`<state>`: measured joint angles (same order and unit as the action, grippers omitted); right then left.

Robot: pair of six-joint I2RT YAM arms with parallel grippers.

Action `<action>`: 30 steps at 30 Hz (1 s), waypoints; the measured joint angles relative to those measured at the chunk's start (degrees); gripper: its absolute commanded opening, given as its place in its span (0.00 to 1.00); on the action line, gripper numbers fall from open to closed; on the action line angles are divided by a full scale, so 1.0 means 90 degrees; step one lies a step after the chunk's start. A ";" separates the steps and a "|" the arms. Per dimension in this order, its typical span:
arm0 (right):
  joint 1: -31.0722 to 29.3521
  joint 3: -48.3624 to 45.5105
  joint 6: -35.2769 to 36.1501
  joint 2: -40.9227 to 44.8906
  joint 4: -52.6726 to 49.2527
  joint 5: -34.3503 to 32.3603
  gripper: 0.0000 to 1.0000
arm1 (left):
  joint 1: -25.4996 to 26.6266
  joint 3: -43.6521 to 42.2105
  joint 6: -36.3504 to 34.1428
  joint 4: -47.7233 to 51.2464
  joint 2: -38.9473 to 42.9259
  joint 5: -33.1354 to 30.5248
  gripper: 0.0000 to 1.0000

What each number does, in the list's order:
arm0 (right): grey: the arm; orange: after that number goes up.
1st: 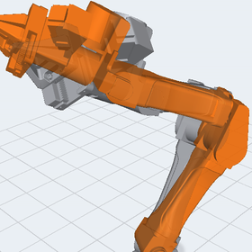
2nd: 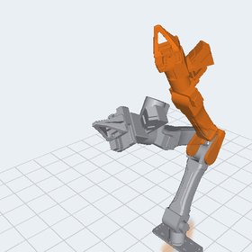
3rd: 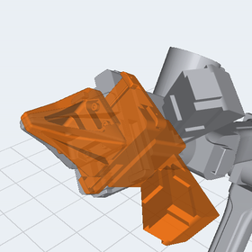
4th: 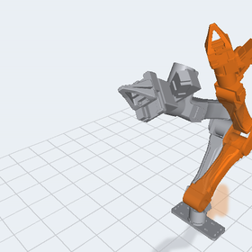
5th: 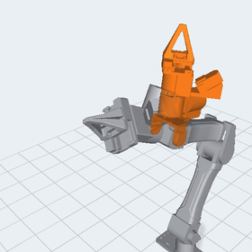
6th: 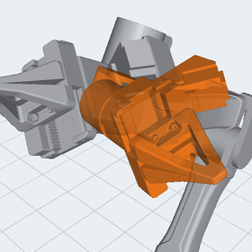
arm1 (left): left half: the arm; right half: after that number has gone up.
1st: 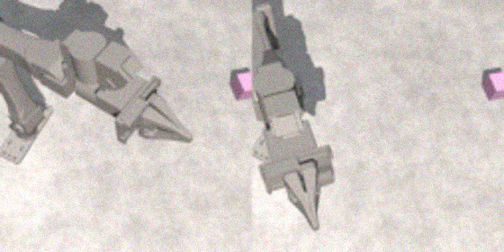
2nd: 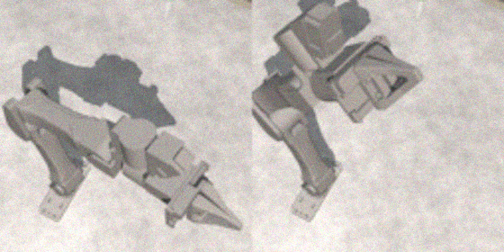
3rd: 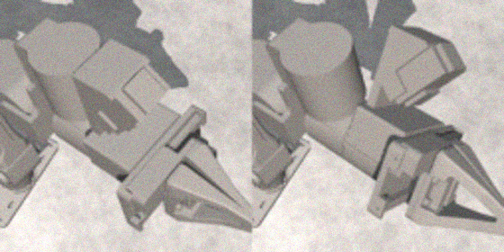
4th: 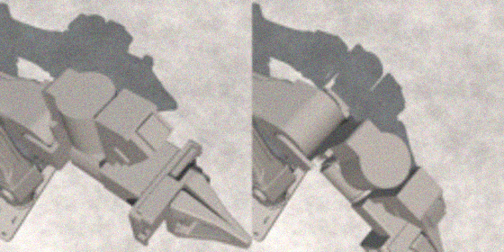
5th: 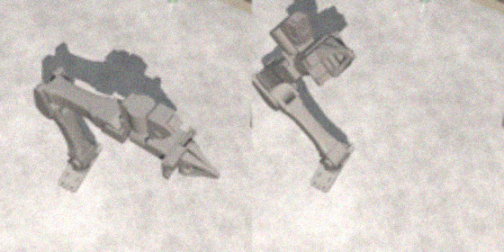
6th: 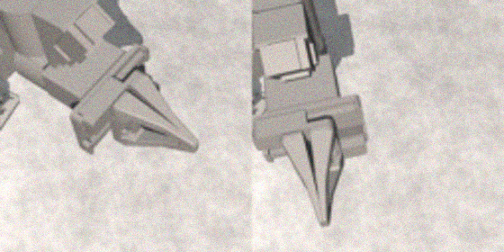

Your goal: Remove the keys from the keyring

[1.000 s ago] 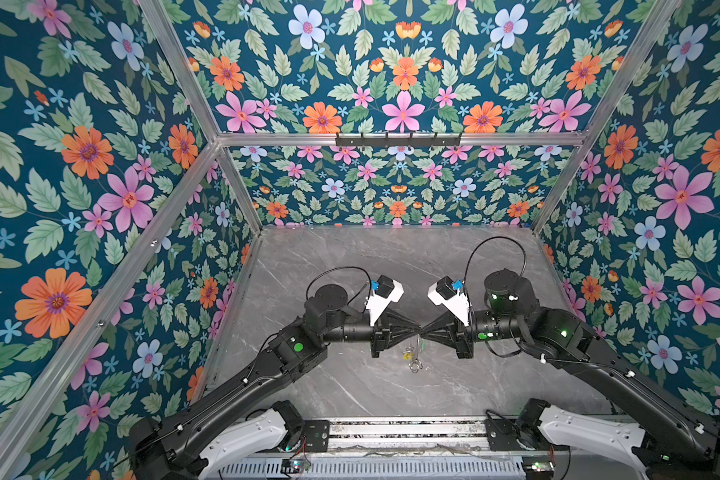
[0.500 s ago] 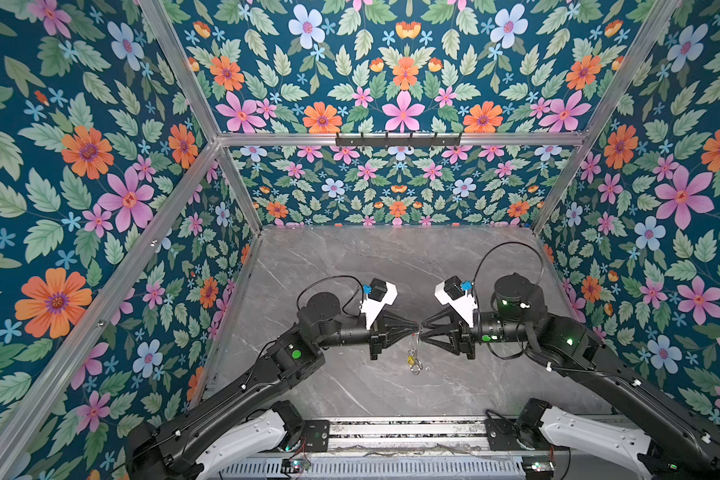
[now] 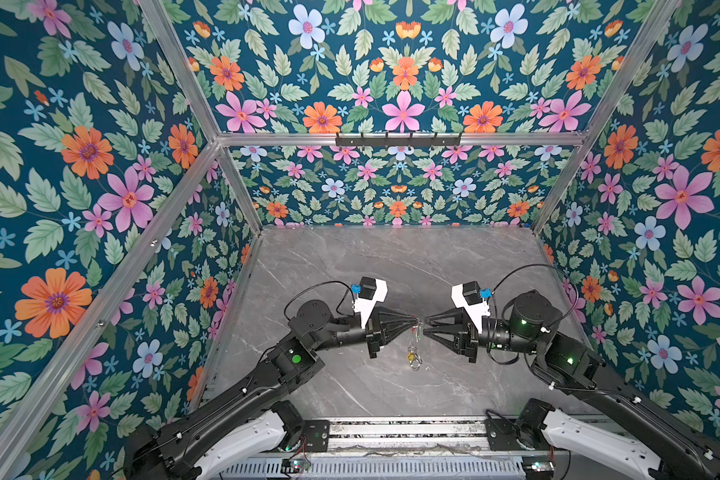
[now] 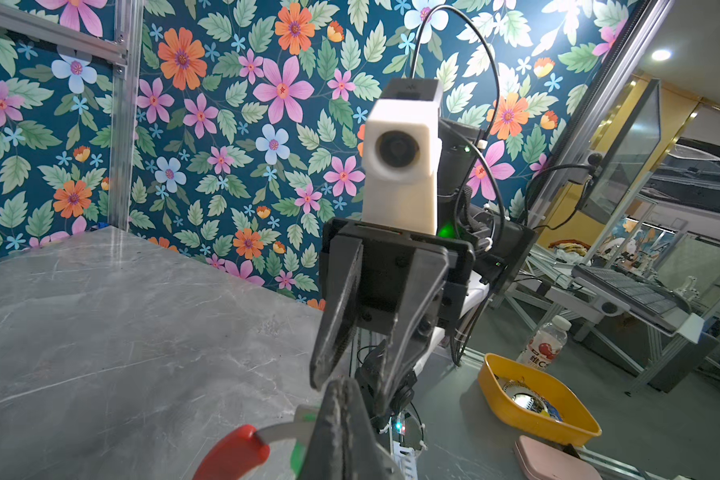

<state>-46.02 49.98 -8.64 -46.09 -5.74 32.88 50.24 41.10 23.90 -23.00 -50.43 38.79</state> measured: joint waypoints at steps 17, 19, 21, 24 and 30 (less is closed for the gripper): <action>0.0002 0.0070 0.0000 -0.0180 0.0070 0.0214 0.00 | 0.0000 -0.0250 0.0391 -0.0663 -0.0049 -0.0039 0.00; 0.0000 0.0061 -0.0002 -0.0197 0.0095 0.0243 0.00 | 0.0000 -0.0299 0.0510 -0.0850 -0.0063 -0.0046 0.00; -0.0005 0.0015 0.0000 -0.0209 0.0141 0.0311 0.00 | 0.0000 -0.0357 0.0597 -0.1015 -0.0070 -0.0063 0.00; -0.0015 -0.0080 -0.0024 -0.0240 0.0291 0.0384 0.00 | 0.0000 -0.0464 0.0726 -0.1253 -0.0070 -0.0068 0.00; -0.0041 -0.0226 -0.0165 -0.0328 0.0622 0.0495 0.00 | -0.0002 -0.0634 0.0971 -0.1683 -0.0085 -0.0083 0.00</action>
<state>-46.39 47.94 -10.13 -49.04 -0.14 37.34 50.22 35.40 32.64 -38.15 -51.20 38.04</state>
